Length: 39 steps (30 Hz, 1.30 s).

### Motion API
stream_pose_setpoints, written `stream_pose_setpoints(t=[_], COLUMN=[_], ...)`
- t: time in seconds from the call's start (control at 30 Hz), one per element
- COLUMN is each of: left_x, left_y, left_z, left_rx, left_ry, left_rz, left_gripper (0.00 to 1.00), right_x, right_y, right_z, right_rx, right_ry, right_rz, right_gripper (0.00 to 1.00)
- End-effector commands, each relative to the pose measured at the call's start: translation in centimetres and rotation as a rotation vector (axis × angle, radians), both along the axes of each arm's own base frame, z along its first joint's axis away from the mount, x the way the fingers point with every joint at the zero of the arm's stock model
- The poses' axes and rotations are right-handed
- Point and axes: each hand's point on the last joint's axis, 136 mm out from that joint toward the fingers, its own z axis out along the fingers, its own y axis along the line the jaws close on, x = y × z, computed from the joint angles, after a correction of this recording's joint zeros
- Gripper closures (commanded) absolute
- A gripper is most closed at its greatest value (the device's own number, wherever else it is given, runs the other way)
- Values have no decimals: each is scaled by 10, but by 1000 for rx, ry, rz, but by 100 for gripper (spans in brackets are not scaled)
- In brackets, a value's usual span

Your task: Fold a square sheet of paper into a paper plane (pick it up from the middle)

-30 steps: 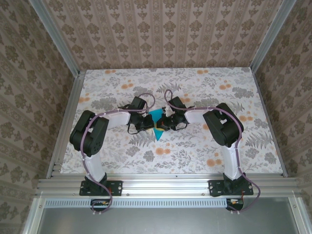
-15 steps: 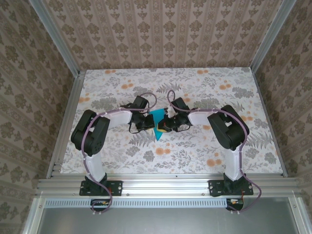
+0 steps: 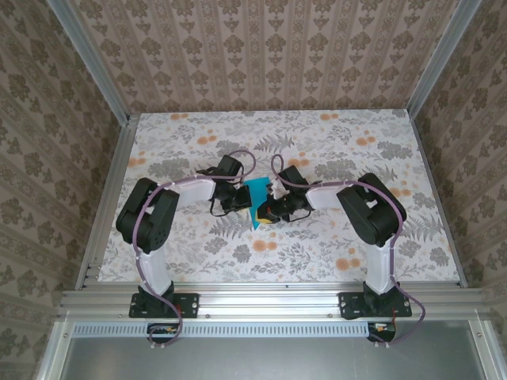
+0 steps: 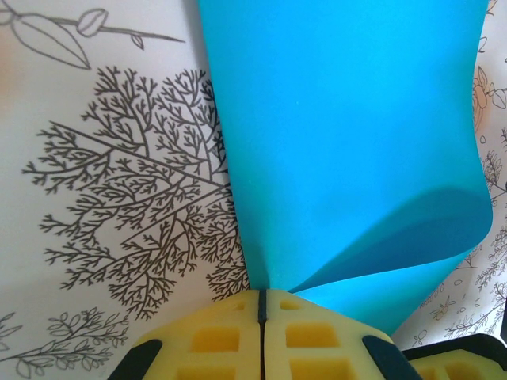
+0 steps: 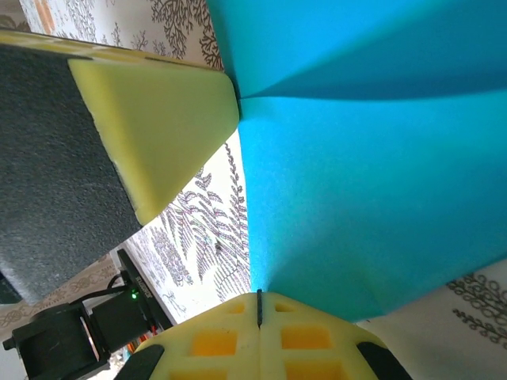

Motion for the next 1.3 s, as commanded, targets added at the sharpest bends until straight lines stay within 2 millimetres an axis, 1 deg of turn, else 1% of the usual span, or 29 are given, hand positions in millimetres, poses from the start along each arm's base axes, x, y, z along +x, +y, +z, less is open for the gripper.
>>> stream_pose_setpoints(t=[0.0,0.23,0.53,0.87,0.97,1.03,1.17,1.27], left_x=[-12,-12,-11,-8,-7,-7,-7,-7], left_y=[7,9,11,12,13,14,14,14], left_z=[-27,-27,-29,-28,-27,-27,-27,-27], left_rx=[77,91,108,119,129,136,139,138], left_ry=[48,47,50,42,41,39,38,36], left_rz=[-20,-16,-5,3,6,7,7,6], left_gripper=[92,92,93,93,93,93,93,93], right_x=[-9,-8,8,11,10,8,-2,-11], right_y=[2,-2,-1,-1,-1,0,2,6], right_z=[3,-13,-16,-24,-19,-9,7,12], right_rx=[23,-17,-44,-83,-70,-51,-22,-4], right_ry=[16,22,-32,-81,-99,-121,-151,-150], right_rz=[21,12,-37,-62,-66,-59,-29,2], right_gripper=[94,94,93,93,93,93,93,93])
